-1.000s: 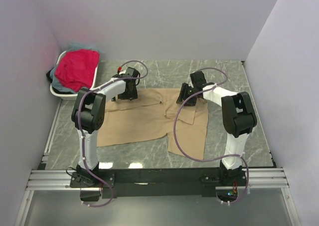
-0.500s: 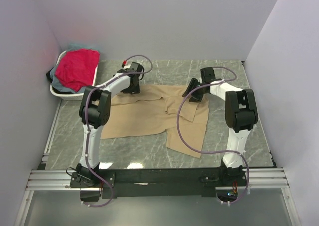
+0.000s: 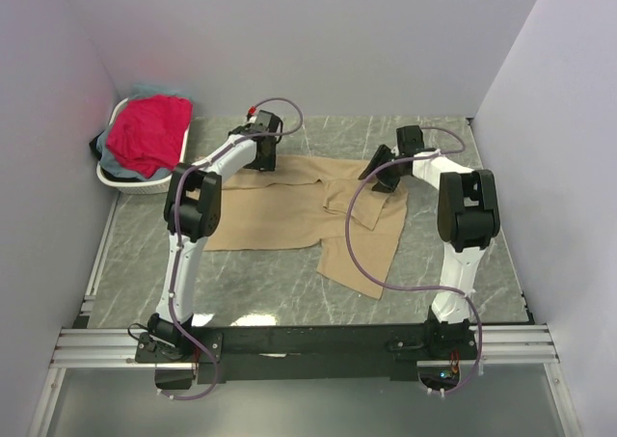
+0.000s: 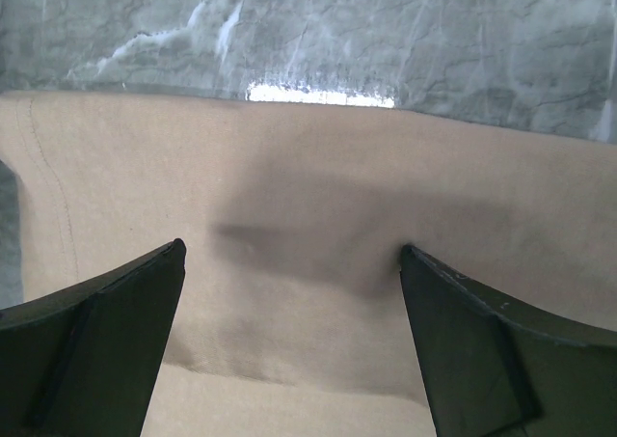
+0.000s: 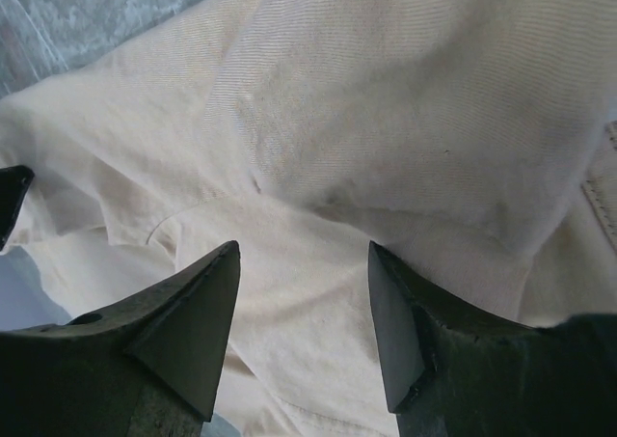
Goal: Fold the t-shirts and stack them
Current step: Fold the tshirt
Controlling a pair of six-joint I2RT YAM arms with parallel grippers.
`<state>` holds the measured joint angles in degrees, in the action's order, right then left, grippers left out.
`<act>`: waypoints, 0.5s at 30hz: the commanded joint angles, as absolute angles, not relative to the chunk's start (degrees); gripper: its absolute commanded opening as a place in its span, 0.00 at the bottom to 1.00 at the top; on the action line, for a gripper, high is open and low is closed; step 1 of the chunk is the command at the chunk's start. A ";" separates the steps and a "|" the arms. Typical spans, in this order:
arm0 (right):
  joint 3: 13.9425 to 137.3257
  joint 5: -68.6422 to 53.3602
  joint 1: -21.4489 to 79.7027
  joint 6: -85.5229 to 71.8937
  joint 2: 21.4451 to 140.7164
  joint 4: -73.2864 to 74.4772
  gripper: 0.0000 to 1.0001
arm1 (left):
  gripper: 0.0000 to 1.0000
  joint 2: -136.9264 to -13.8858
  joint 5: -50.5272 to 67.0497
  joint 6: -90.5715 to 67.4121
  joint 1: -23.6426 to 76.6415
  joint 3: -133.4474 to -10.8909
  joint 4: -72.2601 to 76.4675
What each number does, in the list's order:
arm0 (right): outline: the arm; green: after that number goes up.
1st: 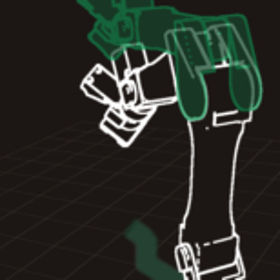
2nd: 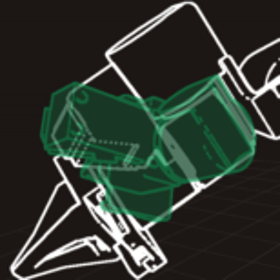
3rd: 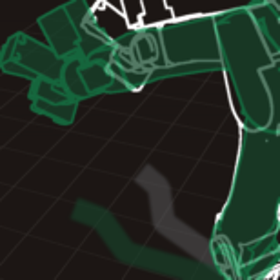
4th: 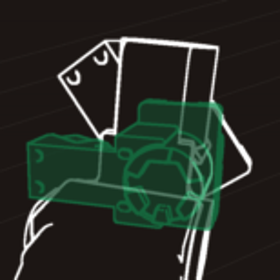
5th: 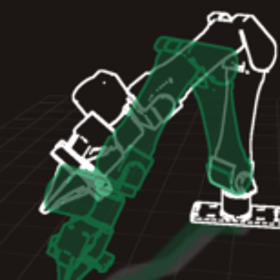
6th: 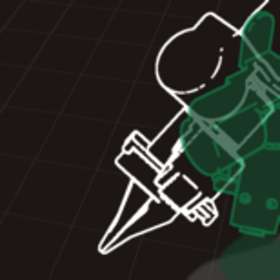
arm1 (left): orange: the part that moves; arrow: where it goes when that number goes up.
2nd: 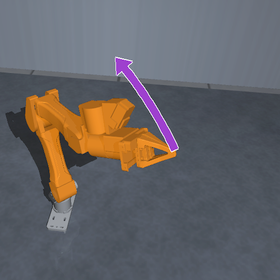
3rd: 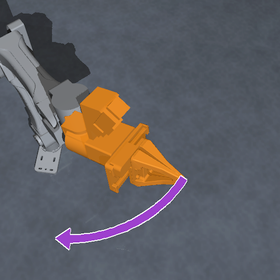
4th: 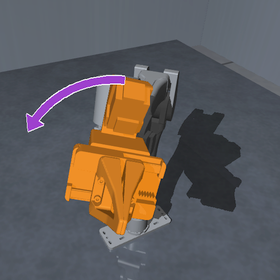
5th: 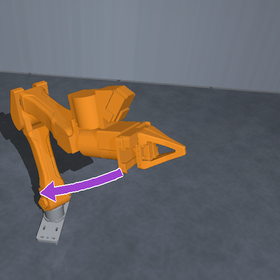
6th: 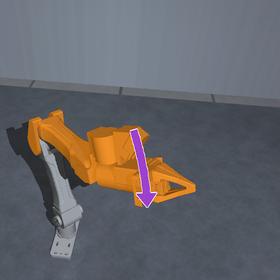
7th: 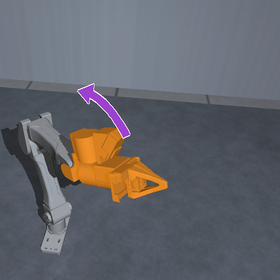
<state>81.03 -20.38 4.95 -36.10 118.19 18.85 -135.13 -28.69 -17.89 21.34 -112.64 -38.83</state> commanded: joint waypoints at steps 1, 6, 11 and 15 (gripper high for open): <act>80.34 -11.09 3.52 -32.96 114.35 20.04 0.63 | 0.99 -130.19 -24.62 -16.17 21.79 -106.54 -35.52; 82.18 -7.47 0.98 -31.64 114.87 24.25 0.65 | 0.99 -126.13 -24.87 -17.31 22.06 -102.04 -34.01; 84.19 -8.87 0.26 -29.98 115.75 25.49 0.65 | 1.00 -125.07 -29.18 -18.89 22.50 -101.17 -36.21; 82.19 -13.09 0.26 -27.34 111.28 21.38 0.65 | 0.99 -117.62 -30.06 -20.04 23.73 -96.08 -31.56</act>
